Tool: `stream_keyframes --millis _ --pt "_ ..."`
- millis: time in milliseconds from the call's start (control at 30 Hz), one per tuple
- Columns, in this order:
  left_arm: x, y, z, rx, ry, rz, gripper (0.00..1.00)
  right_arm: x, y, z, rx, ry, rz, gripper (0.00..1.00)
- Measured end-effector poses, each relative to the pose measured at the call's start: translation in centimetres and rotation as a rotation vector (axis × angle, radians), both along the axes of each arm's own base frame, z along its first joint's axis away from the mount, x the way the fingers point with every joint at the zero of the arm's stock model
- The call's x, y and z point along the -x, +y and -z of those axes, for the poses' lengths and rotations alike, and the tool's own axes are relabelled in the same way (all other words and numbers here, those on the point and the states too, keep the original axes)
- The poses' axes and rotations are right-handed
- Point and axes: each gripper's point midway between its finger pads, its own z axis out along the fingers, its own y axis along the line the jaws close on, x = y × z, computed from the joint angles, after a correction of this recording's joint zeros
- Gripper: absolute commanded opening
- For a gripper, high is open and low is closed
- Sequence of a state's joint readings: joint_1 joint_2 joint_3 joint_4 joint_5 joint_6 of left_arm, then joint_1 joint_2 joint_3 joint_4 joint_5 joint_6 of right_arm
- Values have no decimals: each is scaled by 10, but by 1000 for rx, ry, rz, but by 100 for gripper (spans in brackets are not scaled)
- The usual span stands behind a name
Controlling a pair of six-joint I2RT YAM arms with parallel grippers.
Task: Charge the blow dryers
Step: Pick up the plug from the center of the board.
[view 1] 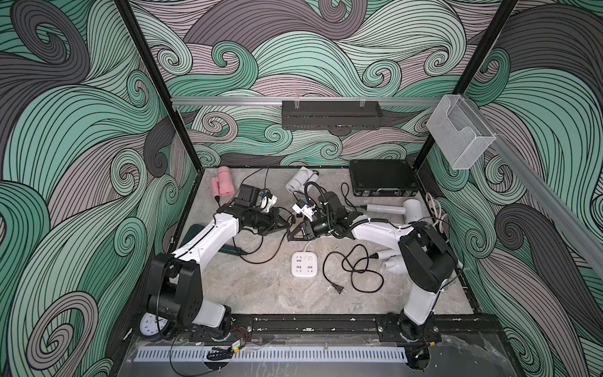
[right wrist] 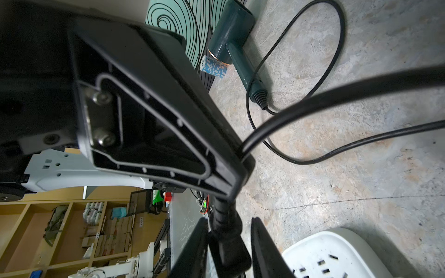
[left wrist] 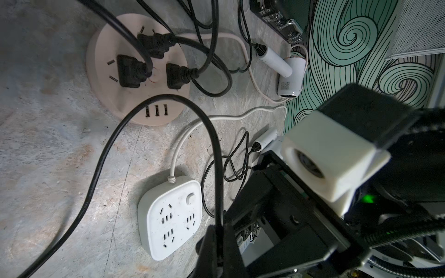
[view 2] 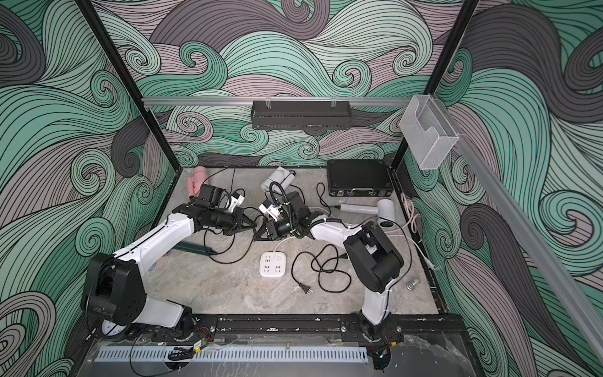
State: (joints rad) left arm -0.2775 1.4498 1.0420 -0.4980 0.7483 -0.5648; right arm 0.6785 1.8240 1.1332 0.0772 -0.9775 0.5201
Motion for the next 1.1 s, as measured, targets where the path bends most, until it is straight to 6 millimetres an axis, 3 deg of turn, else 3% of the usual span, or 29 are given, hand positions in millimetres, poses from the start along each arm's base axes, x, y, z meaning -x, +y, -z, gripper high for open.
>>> stream_keyframes --millis 333,400,533,633,867,1000,1100 --pt "2 1 4 -4 11 -4 1 2 -3 6 -3 14 24 6" --pt "2 1 4 -4 12 -5 7 1 -3 5 0 11 29 3" --pt "3 0 4 -1 14 1 37 -4 -4 9 22 -4 60 2" --pt "7 0 4 -8 33 9 43 -7 -8 15 69 -24 90 2" --pt "18 -12 -2 -37 71 62 45 -1 -12 11 163 -143 111 2" --pt "24 -20 10 -54 111 92 43 5 -7 6 192 -200 95 2" --pt "28 -23 18 -68 151 102 30 10 -9 11 228 -215 89 2"
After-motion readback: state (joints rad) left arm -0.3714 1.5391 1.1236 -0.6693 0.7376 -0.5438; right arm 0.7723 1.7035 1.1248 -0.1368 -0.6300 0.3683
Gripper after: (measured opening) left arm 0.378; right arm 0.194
